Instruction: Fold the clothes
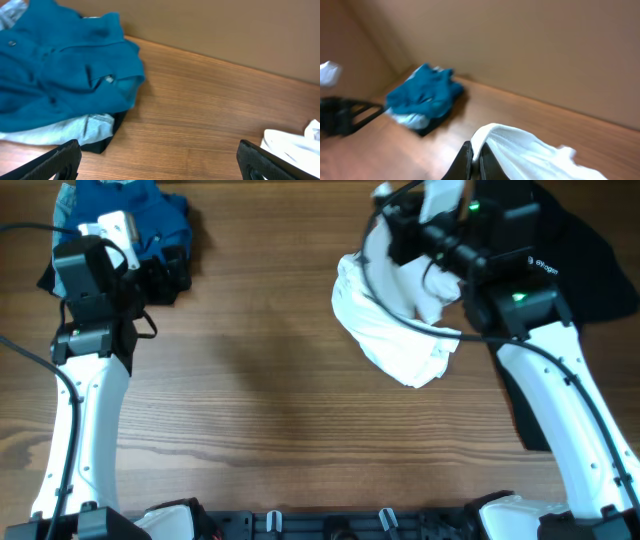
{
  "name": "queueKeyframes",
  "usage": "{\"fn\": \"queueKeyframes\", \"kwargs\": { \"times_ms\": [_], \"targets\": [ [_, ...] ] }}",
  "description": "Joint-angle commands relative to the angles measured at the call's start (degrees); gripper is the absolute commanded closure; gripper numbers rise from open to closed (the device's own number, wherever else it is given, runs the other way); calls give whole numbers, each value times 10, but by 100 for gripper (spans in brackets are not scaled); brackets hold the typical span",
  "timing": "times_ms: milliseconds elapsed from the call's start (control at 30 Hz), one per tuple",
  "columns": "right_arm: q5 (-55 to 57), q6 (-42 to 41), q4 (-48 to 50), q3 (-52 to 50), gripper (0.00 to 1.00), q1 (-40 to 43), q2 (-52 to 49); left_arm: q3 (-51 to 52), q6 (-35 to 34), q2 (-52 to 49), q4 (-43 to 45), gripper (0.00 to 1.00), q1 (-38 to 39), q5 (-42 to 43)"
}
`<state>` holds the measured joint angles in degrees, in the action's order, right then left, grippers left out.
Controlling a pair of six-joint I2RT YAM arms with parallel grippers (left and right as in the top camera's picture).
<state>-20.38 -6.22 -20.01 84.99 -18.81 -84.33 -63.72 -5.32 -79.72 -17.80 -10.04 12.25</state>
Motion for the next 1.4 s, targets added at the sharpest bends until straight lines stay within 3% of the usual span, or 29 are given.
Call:
{"fn": "queueKeyframes", "kwargs": {
  "times_ms": [0,333,567,767,1000,1167,1367],
  "targets": [
    [0,33,-49,101,96,-49,1,-8,-14,7,-11,0,-11,1],
    [80,93,-265,386,96,-97,45,-8,-14,7,-13,0,-11,1],
    [147,108,-291,406,96,-96,80,-8,-14,7,-13,0,-11,1],
    [208,120,-318,405,96,-96,19,-8,-14,7,-13,0,-11,1],
    [214,120,-323,405,96,-54,-108,-8,-13,7,-13,0,-11,1],
    [195,121,-264,405,96,-10,-190,-8,-13,7,-9,0,-11,1],
    [145,122,-164,413,96,17,-187,-8,-13,7,-6,0,-10,7]
  ]
}}
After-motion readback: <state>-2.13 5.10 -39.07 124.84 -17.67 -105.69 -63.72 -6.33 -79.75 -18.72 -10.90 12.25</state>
